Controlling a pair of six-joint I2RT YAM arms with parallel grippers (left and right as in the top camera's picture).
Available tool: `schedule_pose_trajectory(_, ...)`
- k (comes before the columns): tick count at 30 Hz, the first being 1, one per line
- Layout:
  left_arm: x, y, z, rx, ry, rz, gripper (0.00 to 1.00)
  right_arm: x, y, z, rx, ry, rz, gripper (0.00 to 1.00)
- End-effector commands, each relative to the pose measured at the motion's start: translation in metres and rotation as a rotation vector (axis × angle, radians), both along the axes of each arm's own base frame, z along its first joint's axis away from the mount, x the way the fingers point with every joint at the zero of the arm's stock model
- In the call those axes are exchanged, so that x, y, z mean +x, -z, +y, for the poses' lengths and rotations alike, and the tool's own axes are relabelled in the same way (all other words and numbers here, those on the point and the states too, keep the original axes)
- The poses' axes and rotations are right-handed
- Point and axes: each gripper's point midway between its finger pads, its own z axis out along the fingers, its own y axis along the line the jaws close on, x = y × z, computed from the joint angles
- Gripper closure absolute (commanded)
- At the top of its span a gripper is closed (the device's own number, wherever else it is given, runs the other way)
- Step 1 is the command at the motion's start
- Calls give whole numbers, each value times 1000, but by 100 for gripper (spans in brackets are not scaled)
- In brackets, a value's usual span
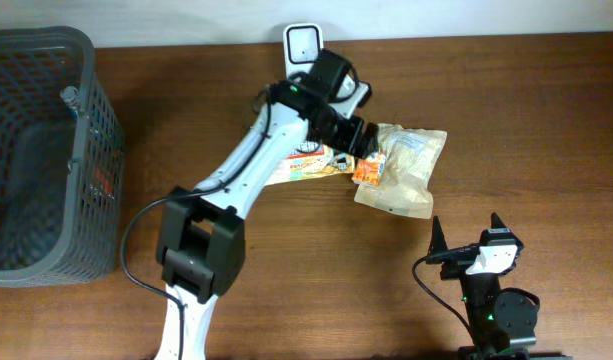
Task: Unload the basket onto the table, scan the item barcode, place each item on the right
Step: 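Lift the Kleenex pack out and carry it toward the scanner, then release the Kleenex pack on the beige bag's left edge, then move the left gripper back into the grey basket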
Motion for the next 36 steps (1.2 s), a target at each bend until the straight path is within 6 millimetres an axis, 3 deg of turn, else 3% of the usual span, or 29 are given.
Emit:
schedule_pose_trajectory(1, 16, -102, 40, -54, -40, -164, 0, 0, 4, 1, -6, -5, 6, 1)
schedule_pose_trajectory(3, 12, -140, 74, -40, -51, -212, 0, 0, 4, 1, -6, -5, 6, 2)
schedule_pose_trajectory(6, 9, -191, 142, -6, -188, -266, 1, 0, 4, 1, -6, -5, 6, 1)
schedule_pose_trajectory(10, -4, -242, 230, 15, -377, -344, 3, 0, 4, 1, -6, -5, 6, 1)
schedule_pose_trajectory(13, -17, -265, 295, 33, -531, -390, 3, 0, 4, 1, -6, -5, 6, 1)
schedule_pose_trajectory(15, -25, -273, 336, 59, -633, -405, 2, 0, 4, 1, -6, -5, 6, 1)
schedule_pose_trajectory(17, -37, -274, 390, 121, -775, -406, 2, 0, 4, 1, -6, -5, 6, 2)
schedule_pose_trajectory(19, -47, -271, 433, 158, -887, -392, 3, 0, 4, 1, -6, -5, 6, 1)
schedule_pose_trajectory(22, -59, -260, 479, 184, -1000, -354, 12, 0, 4, 1, -6, -5, 6, 2)
schedule_pose_trajectory(23, -65, -249, 505, 195, -1062, -317, 13, 0, 4, 1, -6, -5, 6, 1)
schedule_pose_trajectory(26, -74, -221, 541, 215, -1142, -231, 15, 0, 4, 1, -6, -5, 6, 1)
schedule_pose_trajectory(30, -76, -170, 568, 228, -1188, -83, 15, 0, 4, 1, -6, -5, 6, 1)
schedule_pose_trajectory(36, -65, -80, 579, 257, -1140, 106, 16, 0, 4, 1, -6, -5, 6, 1)
